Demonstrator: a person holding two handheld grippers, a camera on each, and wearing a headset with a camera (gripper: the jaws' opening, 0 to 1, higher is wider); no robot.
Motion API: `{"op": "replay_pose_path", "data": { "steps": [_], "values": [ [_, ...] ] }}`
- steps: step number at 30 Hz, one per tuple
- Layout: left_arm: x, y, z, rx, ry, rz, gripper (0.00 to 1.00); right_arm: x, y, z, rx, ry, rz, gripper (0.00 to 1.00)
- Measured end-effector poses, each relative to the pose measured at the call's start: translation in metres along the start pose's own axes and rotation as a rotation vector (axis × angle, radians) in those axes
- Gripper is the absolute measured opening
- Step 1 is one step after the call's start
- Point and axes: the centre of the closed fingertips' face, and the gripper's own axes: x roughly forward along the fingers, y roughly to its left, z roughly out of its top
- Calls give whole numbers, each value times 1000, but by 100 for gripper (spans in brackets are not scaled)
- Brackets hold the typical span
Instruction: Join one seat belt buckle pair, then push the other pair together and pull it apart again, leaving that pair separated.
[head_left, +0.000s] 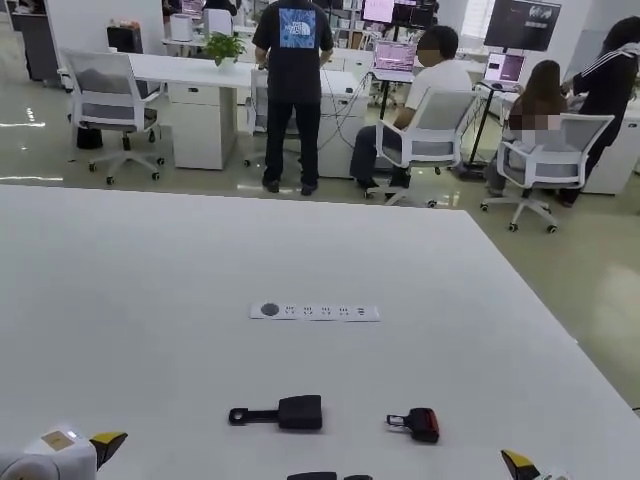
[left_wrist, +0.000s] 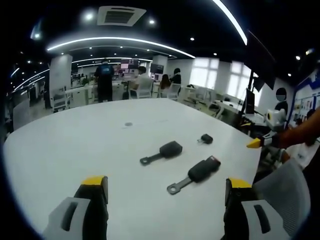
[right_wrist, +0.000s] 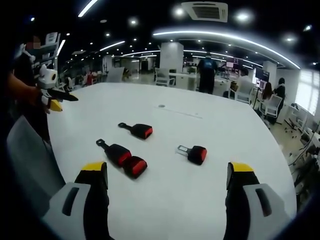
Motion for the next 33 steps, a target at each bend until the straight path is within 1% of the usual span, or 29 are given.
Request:
{"op": "replay_pose_path", "data": {
  "steps": [9, 10, 13, 19, 22, 24, 25, 27, 29, 33],
  "values": [
    [0, 0, 2, 3, -6, 2, 100, -1, 0, -3, 5, 0, 0, 100],
    [-1, -3, 4, 2, -7, 1, 100, -1, 0, -3, 3, -1, 0, 100],
    [-1, -5, 4, 2, -6, 0, 100, -1, 0, -3, -1, 3, 3, 100],
    [-2, -7, 5, 2, -7, -1, 100, -1, -2, -2, -3, 0, 3, 100],
    [-1, -10, 3, 15, 13, -10, 100, -1, -3, 1, 5, -10, -2, 100],
    [-1, -10, 5, 24, 10, -9, 100, 0, -3, 2, 6, -15, -2, 100],
    [-1, -8, 7, 17, 3, -6, 100, 1, -4, 2, 5, -16, -2, 100],
    [0, -6, 6, 14, -1, -2, 100, 2, -4, 2, 3, -12, 5, 100],
    [1, -7, 8, 23, -1, 1, 100, 2, -4, 3, -6, -20, 9, 100],
    [2, -8, 11, 23, -9, -3, 100, 0, -10, 2, 2, -18, 1, 100]
  ]
}}
